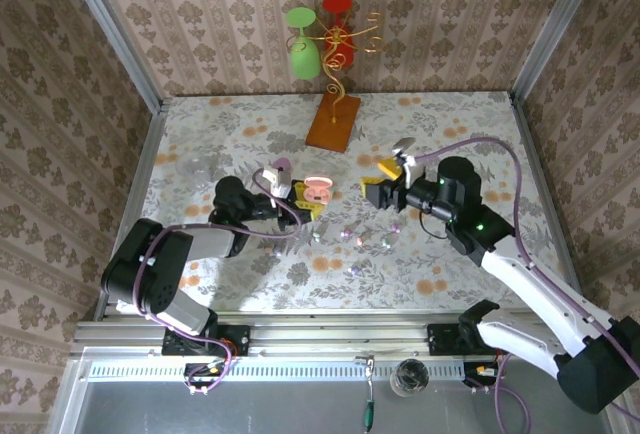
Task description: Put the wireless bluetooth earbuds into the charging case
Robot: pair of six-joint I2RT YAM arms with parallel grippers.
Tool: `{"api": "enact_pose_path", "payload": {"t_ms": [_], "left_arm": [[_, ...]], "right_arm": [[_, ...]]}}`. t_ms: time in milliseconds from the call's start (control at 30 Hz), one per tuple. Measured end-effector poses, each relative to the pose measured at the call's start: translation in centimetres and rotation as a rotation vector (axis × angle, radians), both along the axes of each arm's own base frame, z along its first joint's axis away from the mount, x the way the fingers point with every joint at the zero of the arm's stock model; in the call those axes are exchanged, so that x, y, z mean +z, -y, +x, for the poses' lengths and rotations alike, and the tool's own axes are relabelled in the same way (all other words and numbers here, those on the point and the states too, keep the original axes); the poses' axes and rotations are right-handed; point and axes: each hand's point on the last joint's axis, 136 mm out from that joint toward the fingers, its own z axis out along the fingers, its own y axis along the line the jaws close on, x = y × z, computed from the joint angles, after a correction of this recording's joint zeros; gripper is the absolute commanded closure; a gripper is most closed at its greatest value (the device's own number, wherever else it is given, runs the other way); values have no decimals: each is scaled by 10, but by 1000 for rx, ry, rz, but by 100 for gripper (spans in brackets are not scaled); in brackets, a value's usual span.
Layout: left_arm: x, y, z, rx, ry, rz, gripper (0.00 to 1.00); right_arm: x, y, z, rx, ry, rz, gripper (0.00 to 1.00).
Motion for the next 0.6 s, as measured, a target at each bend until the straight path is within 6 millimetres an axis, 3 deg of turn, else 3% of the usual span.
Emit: {"api": "enact_pose_path", "payload": {"t_ms": [67, 200, 400, 600], "left_arm": [[3, -4, 4, 16, 8, -4, 63], [5, -11, 9, 41, 21, -7, 63], [5, -17, 14, 63, 28, -6, 63], [10, -19, 11, 67, 48, -12, 63]], "right_arm": [[-15, 11, 6, -67, -89, 12, 35], [-62, 12, 10, -122, -307, 3, 34], [-158, 1, 6, -112, -656, -79, 35], [-222, -17, -1, -54, -880, -159, 38]]}}
